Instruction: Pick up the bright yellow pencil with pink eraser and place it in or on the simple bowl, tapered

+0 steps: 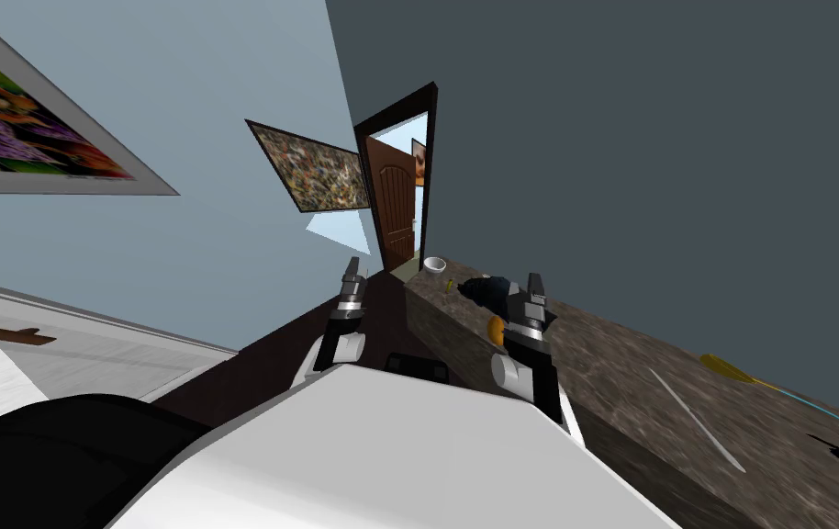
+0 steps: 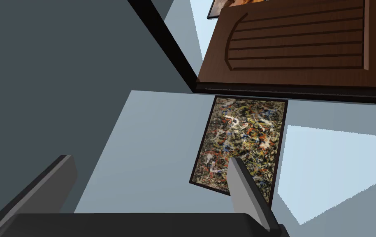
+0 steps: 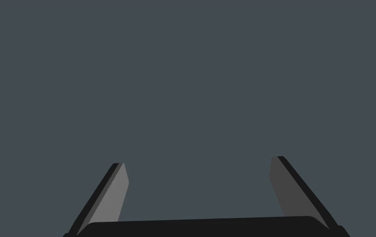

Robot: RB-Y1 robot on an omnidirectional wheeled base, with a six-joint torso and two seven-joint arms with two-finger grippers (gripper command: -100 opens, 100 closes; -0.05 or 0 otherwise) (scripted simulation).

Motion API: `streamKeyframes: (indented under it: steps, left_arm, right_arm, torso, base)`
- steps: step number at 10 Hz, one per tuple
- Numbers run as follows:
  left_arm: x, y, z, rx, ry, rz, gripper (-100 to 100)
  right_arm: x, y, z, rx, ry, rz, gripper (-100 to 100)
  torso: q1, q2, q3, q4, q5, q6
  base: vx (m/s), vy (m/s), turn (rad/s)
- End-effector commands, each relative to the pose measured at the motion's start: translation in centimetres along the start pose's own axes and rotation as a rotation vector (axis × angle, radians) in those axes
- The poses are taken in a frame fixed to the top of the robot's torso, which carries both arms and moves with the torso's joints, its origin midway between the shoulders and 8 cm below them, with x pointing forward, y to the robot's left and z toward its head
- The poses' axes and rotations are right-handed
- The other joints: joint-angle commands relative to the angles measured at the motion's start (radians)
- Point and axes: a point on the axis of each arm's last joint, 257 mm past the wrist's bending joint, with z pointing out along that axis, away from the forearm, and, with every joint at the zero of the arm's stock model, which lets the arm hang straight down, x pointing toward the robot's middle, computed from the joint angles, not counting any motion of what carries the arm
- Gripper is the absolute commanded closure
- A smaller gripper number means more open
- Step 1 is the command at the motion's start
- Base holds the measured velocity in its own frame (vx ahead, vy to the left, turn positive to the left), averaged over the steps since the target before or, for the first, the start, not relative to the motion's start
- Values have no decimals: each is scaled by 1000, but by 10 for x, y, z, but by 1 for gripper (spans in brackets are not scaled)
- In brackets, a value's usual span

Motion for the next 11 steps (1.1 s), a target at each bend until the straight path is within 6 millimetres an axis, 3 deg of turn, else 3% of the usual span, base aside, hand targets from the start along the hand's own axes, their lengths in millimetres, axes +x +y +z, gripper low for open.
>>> streamKeyframes:
  steps: [1, 5, 11]
  left_arm:
    - [0, 0, 0, 0, 0, 0, 0]
    - [0, 0, 0, 0, 0, 0, 0]
    - [0, 0, 0, 0, 0, 0, 0]
  right_arm:
    - [4, -2, 0, -2, 39, -37, -100]
    - [14, -20, -1, 6, 135, -173, -100]
    - [22, -74, -9, 64, 223, -428, -100]
  torso:
    - [0, 0, 0, 0, 0, 0]
    - [2, -1, -1, 0, 0, 0]
    - [4, -3, -2, -1, 1, 0]
  base:
    - [7, 9, -1]
    - [18, 33, -3]
    - [37, 66, -5]
